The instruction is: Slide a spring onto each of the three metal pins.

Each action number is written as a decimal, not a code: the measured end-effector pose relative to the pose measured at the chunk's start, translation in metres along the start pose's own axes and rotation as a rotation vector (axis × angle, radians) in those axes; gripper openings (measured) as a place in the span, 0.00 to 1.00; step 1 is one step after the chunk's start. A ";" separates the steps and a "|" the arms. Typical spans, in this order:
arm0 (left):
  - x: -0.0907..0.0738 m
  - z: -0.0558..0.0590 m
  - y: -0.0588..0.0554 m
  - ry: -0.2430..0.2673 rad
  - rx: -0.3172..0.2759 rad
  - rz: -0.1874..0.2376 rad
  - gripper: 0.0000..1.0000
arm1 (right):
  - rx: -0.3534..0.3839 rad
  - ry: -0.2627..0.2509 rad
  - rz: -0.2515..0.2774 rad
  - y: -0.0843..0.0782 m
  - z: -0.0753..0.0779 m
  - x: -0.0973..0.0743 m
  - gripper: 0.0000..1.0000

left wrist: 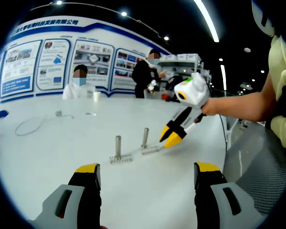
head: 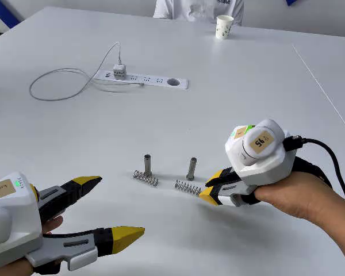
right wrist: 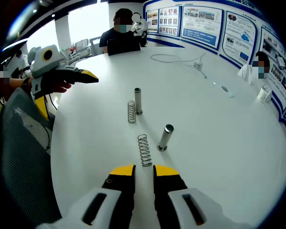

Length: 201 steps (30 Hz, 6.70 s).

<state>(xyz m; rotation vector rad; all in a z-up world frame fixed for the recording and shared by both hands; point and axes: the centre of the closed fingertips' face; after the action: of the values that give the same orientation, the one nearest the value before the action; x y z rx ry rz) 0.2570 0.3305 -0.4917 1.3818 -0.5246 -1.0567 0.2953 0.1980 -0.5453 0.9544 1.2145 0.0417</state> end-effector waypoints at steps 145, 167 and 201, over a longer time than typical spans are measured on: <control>0.067 0.034 -0.016 -0.263 0.234 -0.158 0.60 | -0.138 0.050 -0.069 0.030 -0.032 -0.025 0.11; 0.081 0.040 -0.022 -0.291 0.350 -0.190 0.40 | -0.149 0.100 -0.078 0.035 -0.050 -0.027 0.11; 0.086 0.041 -0.021 -0.300 0.419 -0.172 0.14 | -0.161 0.138 -0.084 0.043 -0.064 -0.026 0.11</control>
<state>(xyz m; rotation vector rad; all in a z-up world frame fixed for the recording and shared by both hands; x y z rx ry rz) 0.2574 0.2396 -0.5273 1.6644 -0.8984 -1.3576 0.2525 0.2506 -0.4996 0.7693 1.3560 0.1392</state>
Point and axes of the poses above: the centre of the closed fingertips' face, and the gripper's own axes: x roughly forward along the fingers, z roughly to its right, y roughly out of its top, and after that the axes turned 1 degree about -x, right-handed
